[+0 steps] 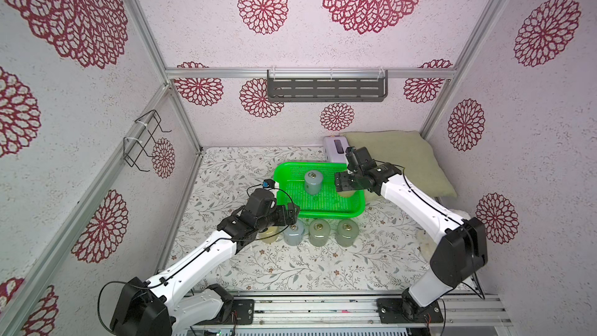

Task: Take the tea canister out of the basket
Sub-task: Pick up the tea canister from the basket, then place the tea canister at the center of the board.

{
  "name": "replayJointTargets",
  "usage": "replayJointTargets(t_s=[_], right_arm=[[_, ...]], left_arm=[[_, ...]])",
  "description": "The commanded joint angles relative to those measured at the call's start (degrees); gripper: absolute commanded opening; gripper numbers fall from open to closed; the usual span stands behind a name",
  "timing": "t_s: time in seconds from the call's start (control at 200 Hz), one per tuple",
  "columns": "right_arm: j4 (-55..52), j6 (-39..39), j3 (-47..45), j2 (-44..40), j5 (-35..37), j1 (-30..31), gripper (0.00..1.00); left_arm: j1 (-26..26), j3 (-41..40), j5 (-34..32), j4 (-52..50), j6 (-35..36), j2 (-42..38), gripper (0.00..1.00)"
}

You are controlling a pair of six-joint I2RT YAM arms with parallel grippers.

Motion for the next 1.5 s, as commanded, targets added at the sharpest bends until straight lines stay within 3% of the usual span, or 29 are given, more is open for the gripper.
replayJointTargets(t_s=[0.0,0.31,0.625,0.926,1.496], right_arm=[[-1.07,1.79,-1.85,-6.74,2.47,-0.32,0.77],[-1.69,4.97,-15.80,-18.29,4.42,-2.10,0.78],[3.09,8.58,-28.75,-23.93,2.16,-4.96,0.78],[10.20,9.96,-36.66,-21.86,-0.64,-6.00,0.78],[16.70,9.31,-40.70,-14.14,-2.86,-8.42,0.80]], left_arm=[[-0.87,-0.39,-0.08,0.99,0.89,-1.34,0.97],[-1.97,-0.30,-0.23,0.87,0.96,-2.18,0.97],[-2.50,-0.30,-0.41,1.00,1.27,-2.30,0.97],[-2.61,-0.32,-0.55,1.02,1.35,-1.77,0.97],[-2.60,-0.40,-0.97,0.53,1.58,-2.38,0.97]])
